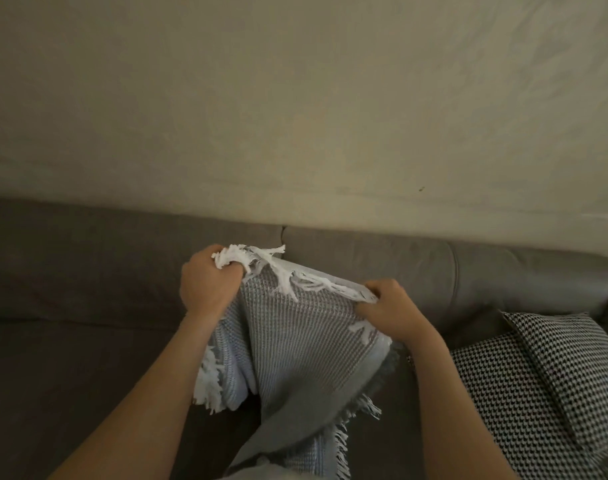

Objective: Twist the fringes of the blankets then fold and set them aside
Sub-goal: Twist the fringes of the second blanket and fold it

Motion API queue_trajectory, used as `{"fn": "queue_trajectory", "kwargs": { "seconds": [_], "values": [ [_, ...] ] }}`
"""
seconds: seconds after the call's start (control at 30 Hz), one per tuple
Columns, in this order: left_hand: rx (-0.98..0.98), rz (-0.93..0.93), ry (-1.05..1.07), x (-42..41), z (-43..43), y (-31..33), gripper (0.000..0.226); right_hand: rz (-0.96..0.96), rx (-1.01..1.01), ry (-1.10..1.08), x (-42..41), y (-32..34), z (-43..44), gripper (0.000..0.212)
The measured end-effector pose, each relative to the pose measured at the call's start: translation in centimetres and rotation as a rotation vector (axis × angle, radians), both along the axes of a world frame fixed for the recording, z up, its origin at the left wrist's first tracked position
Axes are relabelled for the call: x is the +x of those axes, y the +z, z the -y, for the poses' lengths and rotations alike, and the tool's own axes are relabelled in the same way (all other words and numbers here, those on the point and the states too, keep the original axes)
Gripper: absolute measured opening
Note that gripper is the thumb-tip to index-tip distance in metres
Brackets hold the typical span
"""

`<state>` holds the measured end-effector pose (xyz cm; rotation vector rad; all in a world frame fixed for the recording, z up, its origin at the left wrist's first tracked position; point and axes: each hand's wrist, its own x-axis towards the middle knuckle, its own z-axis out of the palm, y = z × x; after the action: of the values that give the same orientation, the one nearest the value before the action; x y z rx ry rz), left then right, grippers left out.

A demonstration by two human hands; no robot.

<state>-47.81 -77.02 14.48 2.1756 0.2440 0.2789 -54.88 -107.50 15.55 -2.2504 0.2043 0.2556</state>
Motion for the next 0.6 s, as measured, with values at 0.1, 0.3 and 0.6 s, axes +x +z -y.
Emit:
{"fn": "queue_trajectory", "kwargs": {
  "seconds": [0.1,0.3,0.6],
  "values": [
    [0.002,-0.201,0.077,0.1,0.0,-1.4,0.026,0.038,0.302,0.038,-0.6,0.7,-0.7,0.019],
    [-0.014,-0.185,-0.418,-1.1,2.5,-1.6,0.025,0.211,0.334,0.024,0.0,2.2,-4.3,0.008],
    [-0.319,-0.346,-0.936,-4.0,5.4,3.2,0.027,0.300,0.301,-0.155,0.7,2.9,-6.6,0.032]
  ]
}}
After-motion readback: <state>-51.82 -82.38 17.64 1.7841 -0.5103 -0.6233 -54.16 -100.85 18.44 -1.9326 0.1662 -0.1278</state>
